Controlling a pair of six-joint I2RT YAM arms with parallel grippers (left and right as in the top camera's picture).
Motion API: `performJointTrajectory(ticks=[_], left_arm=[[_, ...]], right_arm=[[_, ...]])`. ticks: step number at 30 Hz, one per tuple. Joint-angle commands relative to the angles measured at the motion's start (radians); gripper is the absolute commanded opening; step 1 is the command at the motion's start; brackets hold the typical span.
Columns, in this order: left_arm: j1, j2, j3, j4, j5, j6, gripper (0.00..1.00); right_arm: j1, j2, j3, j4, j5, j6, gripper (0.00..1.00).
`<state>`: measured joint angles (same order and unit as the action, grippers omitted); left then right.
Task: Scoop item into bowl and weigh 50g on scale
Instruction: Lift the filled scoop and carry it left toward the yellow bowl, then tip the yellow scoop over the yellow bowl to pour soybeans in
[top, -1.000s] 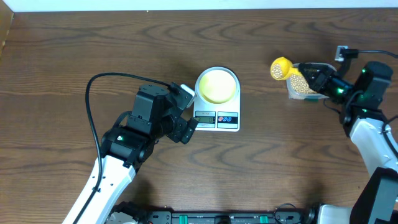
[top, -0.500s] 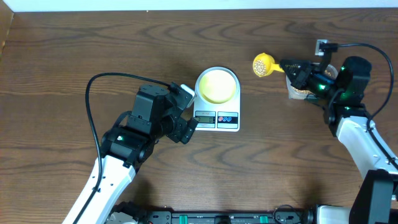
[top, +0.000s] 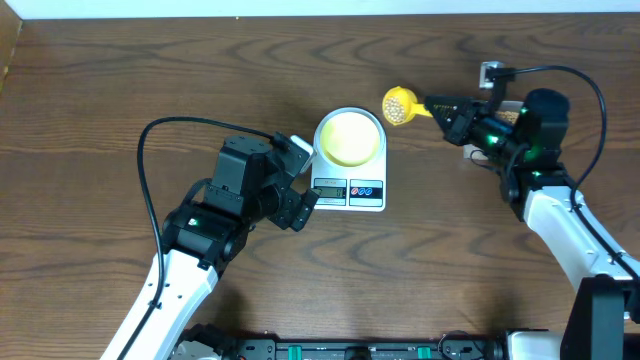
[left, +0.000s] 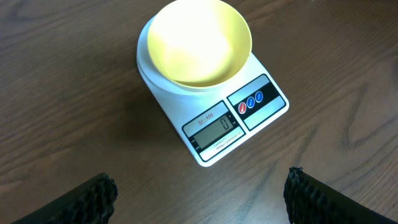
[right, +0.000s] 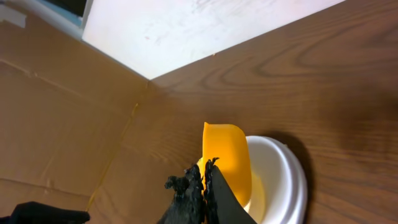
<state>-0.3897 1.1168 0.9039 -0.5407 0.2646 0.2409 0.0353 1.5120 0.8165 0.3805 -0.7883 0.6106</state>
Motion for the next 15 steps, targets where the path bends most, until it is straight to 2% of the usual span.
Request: performJointTrajectory(ticks=[1,15], left_arm=[[0.004,0.002,-0.019,0.004,0.016,0.013,0.88],[0.004,0.002,-0.019,0.003,0.016,0.013,0.88]], right_arm=[[0.038,0.007,0.011,0.005,0.024,0.006,0.01],[0.127,0.007,0.011,0.005,0.08,-0.014,0.01]])
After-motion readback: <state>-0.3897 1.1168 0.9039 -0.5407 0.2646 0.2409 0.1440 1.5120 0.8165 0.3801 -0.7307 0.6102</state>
